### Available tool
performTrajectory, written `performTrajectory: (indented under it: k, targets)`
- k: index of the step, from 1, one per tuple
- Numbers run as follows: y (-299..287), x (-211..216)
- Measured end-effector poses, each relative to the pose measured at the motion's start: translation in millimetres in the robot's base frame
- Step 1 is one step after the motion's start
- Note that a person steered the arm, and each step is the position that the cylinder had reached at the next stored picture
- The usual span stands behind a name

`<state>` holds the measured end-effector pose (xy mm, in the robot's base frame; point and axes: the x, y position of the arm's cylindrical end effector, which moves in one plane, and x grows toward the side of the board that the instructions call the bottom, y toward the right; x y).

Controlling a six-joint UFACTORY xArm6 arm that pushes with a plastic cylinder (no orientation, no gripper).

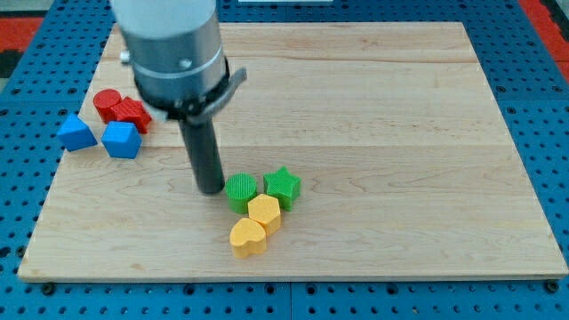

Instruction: Separate the group of blocks

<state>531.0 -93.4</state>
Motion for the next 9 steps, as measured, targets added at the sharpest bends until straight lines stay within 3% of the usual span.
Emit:
performTrajectory:
  k: [1,2,5,9]
  targets:
    - [-4.7,67.1]
    - [8.4,87.0]
    - [51.5,82.0]
    - [51.7,76.0]
